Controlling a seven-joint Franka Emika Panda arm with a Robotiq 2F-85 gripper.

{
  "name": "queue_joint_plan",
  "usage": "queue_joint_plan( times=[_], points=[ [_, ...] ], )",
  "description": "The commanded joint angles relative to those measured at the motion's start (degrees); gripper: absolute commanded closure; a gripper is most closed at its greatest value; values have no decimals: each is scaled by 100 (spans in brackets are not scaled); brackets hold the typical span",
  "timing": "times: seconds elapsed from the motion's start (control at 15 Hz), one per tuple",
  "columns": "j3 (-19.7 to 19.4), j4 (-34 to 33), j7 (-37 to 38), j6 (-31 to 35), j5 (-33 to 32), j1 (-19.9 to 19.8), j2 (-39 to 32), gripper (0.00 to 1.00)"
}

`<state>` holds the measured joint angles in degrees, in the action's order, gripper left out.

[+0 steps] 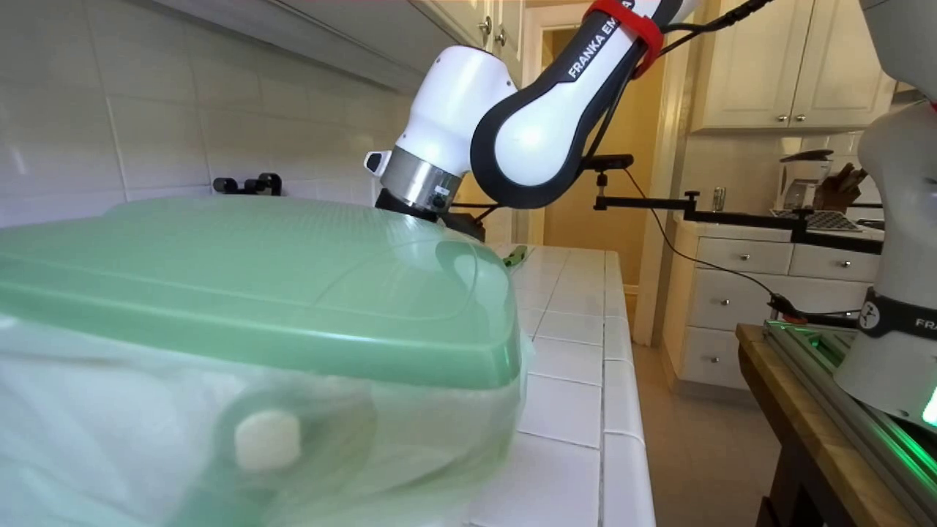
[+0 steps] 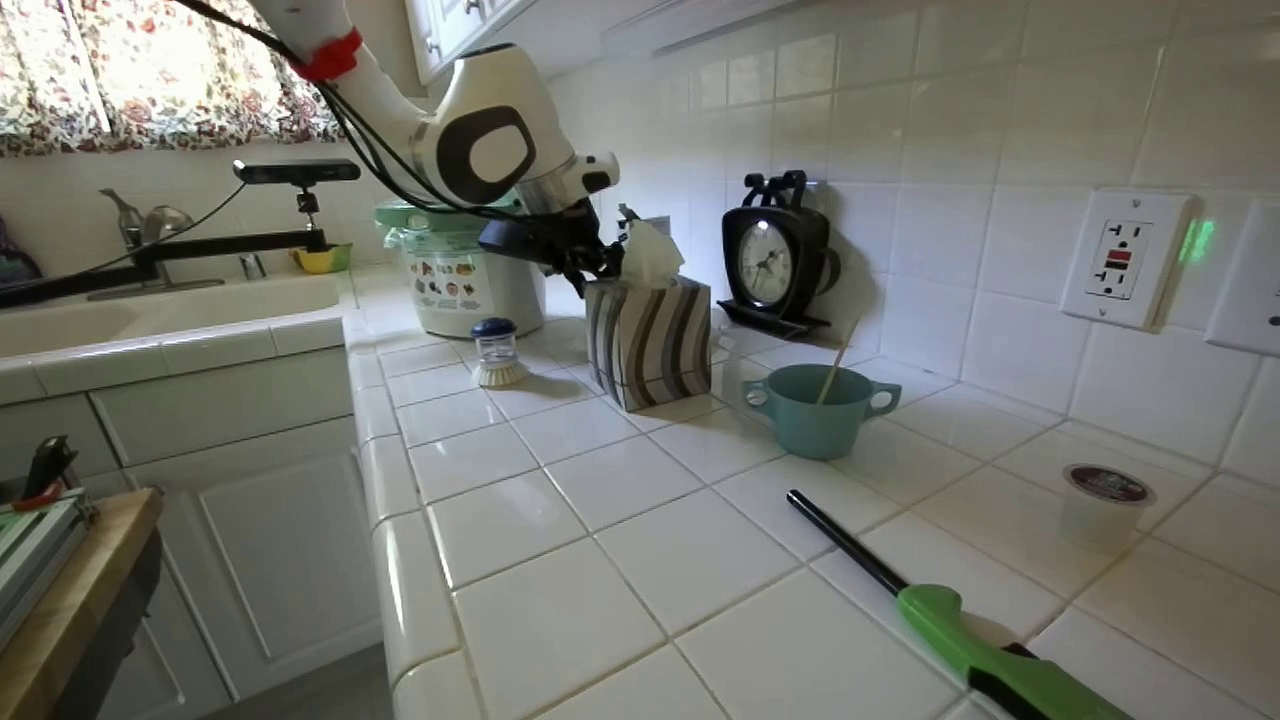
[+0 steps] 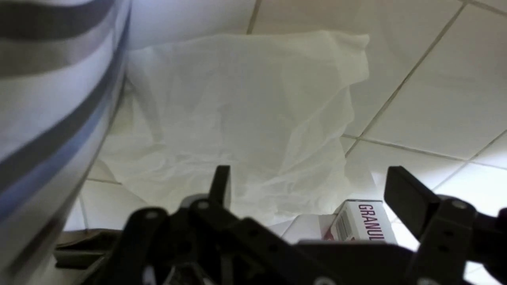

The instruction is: Use the paper towel to clean the surface

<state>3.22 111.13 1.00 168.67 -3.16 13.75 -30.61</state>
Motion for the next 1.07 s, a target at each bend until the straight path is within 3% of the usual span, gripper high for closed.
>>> queue_joint_plan(
  times=[0.0,0.2,0.47,0.53,1.0],
  points=[
    [-324,-328,93,-62,-398,271,-265,0],
    [-293,-382,79,-238,-387,233,-282,0],
    [792,-474,-280,-965,481,-533,-283,0],
    [882,-516,-238,-1072,615,-576,-316,0],
    [704,-468,-28,-1137,585,-480,-231,0]
  ],
)
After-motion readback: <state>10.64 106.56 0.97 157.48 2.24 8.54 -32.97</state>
